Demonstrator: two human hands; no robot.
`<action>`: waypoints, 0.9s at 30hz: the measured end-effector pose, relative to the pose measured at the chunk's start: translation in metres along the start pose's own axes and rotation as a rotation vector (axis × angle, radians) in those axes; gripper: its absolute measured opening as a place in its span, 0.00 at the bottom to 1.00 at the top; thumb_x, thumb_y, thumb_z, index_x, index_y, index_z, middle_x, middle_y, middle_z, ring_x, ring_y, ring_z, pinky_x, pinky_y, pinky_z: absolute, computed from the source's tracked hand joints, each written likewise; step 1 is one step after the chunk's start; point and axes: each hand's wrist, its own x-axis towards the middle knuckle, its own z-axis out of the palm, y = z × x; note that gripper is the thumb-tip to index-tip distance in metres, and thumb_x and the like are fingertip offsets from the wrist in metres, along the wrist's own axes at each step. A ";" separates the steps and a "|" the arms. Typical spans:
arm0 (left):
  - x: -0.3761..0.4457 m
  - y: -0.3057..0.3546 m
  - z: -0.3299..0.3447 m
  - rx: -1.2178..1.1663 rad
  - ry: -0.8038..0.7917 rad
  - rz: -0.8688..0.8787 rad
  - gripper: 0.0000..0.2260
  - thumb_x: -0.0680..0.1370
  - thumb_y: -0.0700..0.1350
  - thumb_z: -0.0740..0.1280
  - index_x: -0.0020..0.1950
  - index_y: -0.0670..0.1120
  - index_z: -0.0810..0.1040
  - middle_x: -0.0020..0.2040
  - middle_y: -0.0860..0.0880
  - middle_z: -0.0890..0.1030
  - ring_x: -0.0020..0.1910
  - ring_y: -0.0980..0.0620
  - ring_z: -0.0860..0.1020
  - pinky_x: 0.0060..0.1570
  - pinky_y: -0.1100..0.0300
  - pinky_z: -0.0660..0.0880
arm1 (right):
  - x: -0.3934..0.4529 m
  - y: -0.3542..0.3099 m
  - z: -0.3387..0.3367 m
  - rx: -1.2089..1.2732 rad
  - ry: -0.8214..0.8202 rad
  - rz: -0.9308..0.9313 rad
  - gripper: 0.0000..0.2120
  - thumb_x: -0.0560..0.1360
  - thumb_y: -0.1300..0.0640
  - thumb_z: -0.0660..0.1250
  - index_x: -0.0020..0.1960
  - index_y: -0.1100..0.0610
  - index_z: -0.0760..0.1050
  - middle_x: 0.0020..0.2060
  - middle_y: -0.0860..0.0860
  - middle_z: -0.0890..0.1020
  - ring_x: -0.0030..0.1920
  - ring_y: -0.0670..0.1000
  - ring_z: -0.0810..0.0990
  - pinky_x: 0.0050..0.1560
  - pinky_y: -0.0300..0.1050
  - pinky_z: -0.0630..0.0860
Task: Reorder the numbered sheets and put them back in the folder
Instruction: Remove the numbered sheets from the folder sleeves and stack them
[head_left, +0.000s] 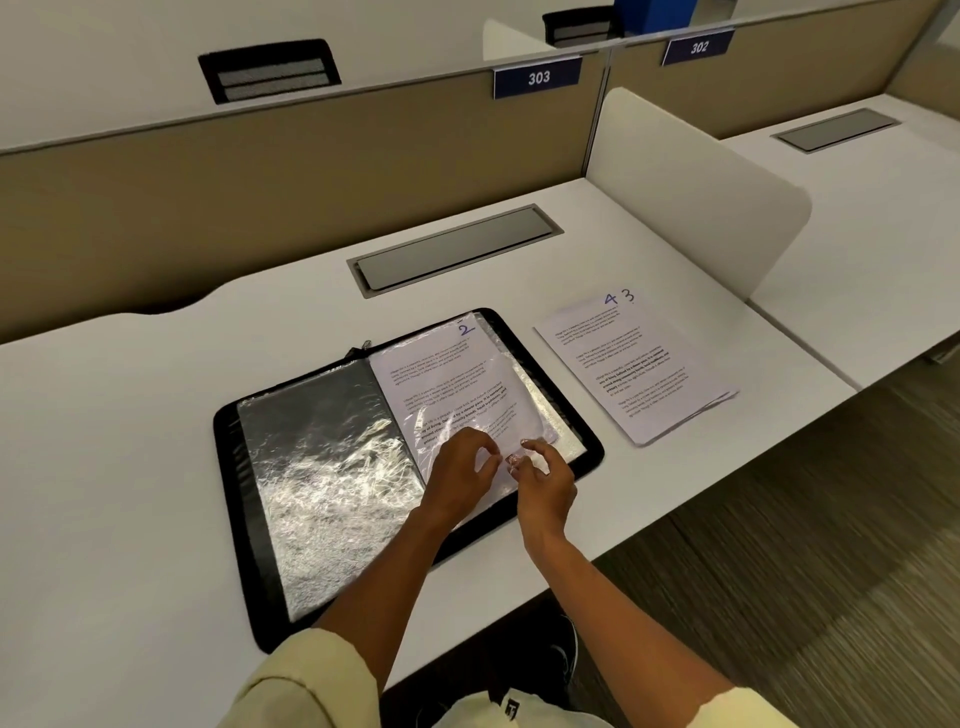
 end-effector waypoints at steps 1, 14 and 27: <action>0.000 0.000 0.001 0.001 -0.001 -0.003 0.02 0.77 0.42 0.70 0.48 0.44 0.80 0.48 0.49 0.80 0.48 0.55 0.76 0.52 0.62 0.72 | 0.000 0.000 0.001 0.002 0.007 0.014 0.12 0.79 0.64 0.69 0.59 0.52 0.80 0.55 0.48 0.80 0.57 0.50 0.81 0.48 0.33 0.80; 0.007 -0.006 0.002 0.019 -0.005 -0.010 0.04 0.77 0.44 0.70 0.49 0.45 0.80 0.49 0.49 0.81 0.49 0.53 0.77 0.53 0.60 0.74 | 0.000 -0.009 0.010 0.111 0.083 0.202 0.17 0.75 0.61 0.75 0.62 0.59 0.78 0.54 0.53 0.83 0.48 0.47 0.81 0.45 0.30 0.75; 0.005 -0.008 0.002 -0.030 -0.013 -0.026 0.03 0.78 0.45 0.70 0.49 0.47 0.80 0.49 0.50 0.80 0.50 0.52 0.77 0.54 0.55 0.74 | -0.004 -0.007 0.019 0.109 0.041 0.299 0.16 0.78 0.58 0.72 0.65 0.58 0.79 0.57 0.52 0.83 0.54 0.50 0.79 0.55 0.41 0.75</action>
